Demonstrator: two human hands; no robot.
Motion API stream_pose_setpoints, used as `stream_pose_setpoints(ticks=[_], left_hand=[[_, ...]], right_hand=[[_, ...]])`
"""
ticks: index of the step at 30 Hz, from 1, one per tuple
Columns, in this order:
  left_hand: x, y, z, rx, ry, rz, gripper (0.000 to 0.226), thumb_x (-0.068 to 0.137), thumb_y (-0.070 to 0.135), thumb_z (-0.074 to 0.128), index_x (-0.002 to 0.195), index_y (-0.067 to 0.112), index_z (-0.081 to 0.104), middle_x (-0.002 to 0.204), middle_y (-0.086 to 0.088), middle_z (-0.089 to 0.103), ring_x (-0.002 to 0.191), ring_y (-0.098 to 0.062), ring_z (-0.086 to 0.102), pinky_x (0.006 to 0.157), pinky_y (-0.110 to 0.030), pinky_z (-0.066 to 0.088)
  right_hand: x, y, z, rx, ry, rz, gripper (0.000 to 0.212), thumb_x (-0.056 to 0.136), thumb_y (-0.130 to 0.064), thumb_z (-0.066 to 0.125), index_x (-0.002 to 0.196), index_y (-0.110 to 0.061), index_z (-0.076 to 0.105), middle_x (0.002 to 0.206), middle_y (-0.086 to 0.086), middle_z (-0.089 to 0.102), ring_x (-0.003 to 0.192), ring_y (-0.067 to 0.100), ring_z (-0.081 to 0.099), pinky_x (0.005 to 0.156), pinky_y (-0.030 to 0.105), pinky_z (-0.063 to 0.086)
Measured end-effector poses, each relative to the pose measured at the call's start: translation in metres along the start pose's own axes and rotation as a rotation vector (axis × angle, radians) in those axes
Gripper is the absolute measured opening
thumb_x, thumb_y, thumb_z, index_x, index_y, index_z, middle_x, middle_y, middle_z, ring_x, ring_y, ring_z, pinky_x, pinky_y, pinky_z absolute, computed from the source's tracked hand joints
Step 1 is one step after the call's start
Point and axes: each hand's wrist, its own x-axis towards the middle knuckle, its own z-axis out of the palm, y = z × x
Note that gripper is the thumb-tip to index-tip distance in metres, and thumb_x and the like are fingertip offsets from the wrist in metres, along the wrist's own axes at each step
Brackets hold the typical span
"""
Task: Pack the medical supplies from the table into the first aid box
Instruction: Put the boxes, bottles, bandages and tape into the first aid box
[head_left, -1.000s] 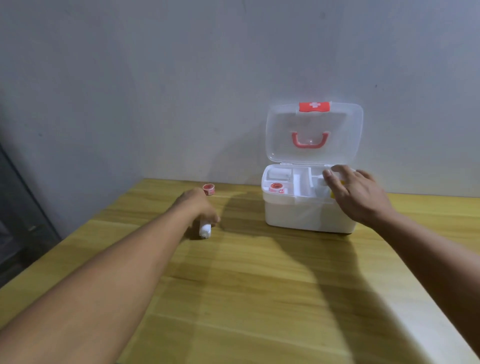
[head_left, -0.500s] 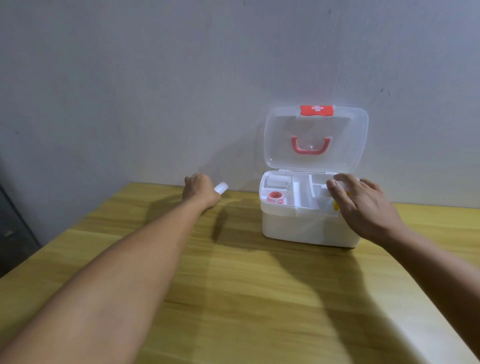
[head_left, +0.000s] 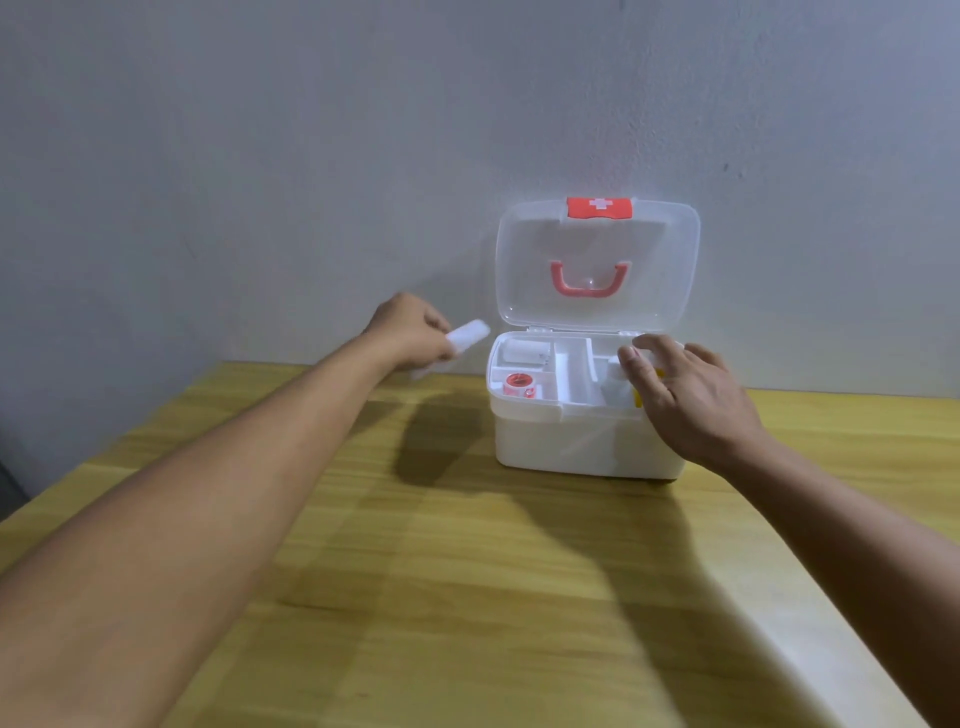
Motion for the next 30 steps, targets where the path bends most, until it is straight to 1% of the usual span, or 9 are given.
stream_pose_setpoints(ticks=[2, 6, 10, 14, 18, 20, 24, 27, 30], left_hand=[[-0.012, 0.026, -0.006, -0.096, -0.098, 0.08, 0.019, 0.073, 0.011, 0.074, 0.09, 0.019, 0.078, 0.092, -0.003, 0.071, 0.083, -0.017, 0.062, 0.072, -0.024, 0.046], [-0.03, 0.065, -0.002, -0.141, -0.244, 0.17, 0.018, 0.074, 0.01, 0.075, 0.092, 0.014, 0.077, 0.102, -0.003, 0.069, 0.095, -0.016, 0.06, 0.068, -0.021, 0.043], [-0.034, 0.079, 0.011, -0.138, -0.333, 0.179, 0.015, 0.072, 0.009, 0.077, 0.087, 0.012, 0.078, 0.096, -0.003, 0.069, 0.1, -0.022, 0.061, 0.08, -0.031, 0.049], [-0.033, 0.082, 0.021, -0.148, -0.366, 0.16, 0.012, 0.074, 0.007, 0.076, 0.087, 0.009, 0.076, 0.093, -0.006, 0.068, 0.097, -0.026, 0.064, 0.076, -0.037, 0.057], [-0.031, 0.082, 0.024, -0.108, -0.373, 0.143, 0.008, 0.082, 0.005, 0.067, 0.088, 0.008, 0.071, 0.1, -0.013, 0.069, 0.093, -0.028, 0.067, 0.067, -0.035, 0.056], [-0.029, 0.082, 0.024, -0.108, -0.367, 0.137, 0.005, 0.088, 0.007, 0.062, 0.09, 0.008, 0.067, 0.102, -0.016, 0.068, 0.089, -0.026, 0.066, 0.07, -0.035, 0.055], [-0.03, 0.081, 0.024, -0.09, -0.354, 0.161, 0.008, 0.094, 0.012, 0.056, 0.088, 0.011, 0.062, 0.105, -0.016, 0.068, 0.093, -0.028, 0.065, 0.091, -0.046, 0.053], [-0.032, 0.08, 0.027, -0.121, -0.385, 0.175, 0.006, 0.095, 0.01, 0.053, 0.092, 0.011, 0.059, 0.108, -0.017, 0.07, 0.1, -0.031, 0.068, 0.091, -0.05, 0.055], [-0.034, 0.077, 0.029, -0.058, -0.395, 0.214, 0.004, 0.094, 0.016, 0.055, 0.091, 0.017, 0.058, 0.11, -0.017, 0.069, 0.102, -0.032, 0.068, 0.092, -0.052, 0.054]], right_hand=[[0.0, 0.0, 0.0, 0.004, -0.007, 0.001, 0.063, 0.092, -0.064, 0.02, 0.138, -0.026, 0.043, 0.12, 0.004, 0.069, 0.141, 0.026, 0.026, 0.103, 0.041, 0.031], [0.001, 0.002, 0.0, 0.016, -0.013, 0.009, 0.065, 0.091, -0.066, 0.019, 0.138, -0.027, 0.042, 0.12, 0.003, 0.069, 0.142, 0.027, 0.024, 0.104, 0.043, 0.031], [0.001, 0.002, 0.0, 0.018, -0.012, 0.0, 0.066, 0.091, -0.066, 0.02, 0.139, -0.026, 0.042, 0.121, 0.005, 0.068, 0.141, 0.026, 0.026, 0.104, 0.043, 0.032], [0.0, 0.0, -0.001, 0.005, -0.006, -0.018, 0.065, 0.094, -0.062, 0.021, 0.14, -0.022, 0.042, 0.124, 0.008, 0.067, 0.141, 0.026, 0.027, 0.109, 0.04, 0.027], [0.004, 0.005, 0.004, -0.009, -0.013, -0.003, 0.07, 0.09, -0.068, 0.018, 0.14, -0.025, 0.041, 0.134, 0.008, 0.06, 0.143, 0.028, 0.024, 0.107, 0.044, 0.031], [0.004, 0.006, 0.004, -0.008, -0.009, 0.001, 0.071, 0.089, -0.07, 0.017, 0.14, -0.026, 0.041, 0.134, 0.008, 0.059, 0.143, 0.029, 0.023, 0.105, 0.045, 0.033], [0.003, 0.006, 0.004, -0.008, 0.002, -0.006, 0.069, 0.091, -0.068, 0.019, 0.14, -0.025, 0.041, 0.134, 0.007, 0.06, 0.143, 0.029, 0.024, 0.105, 0.045, 0.033], [0.003, 0.006, 0.005, -0.011, 0.0, 0.0, 0.071, 0.09, -0.07, 0.018, 0.14, -0.026, 0.041, 0.136, 0.007, 0.058, 0.143, 0.028, 0.023, 0.104, 0.046, 0.035], [0.004, 0.008, 0.005, -0.018, 0.0, 0.0, 0.073, 0.089, -0.071, 0.016, 0.14, -0.026, 0.041, 0.136, 0.006, 0.059, 0.144, 0.028, 0.023, 0.104, 0.047, 0.035]])
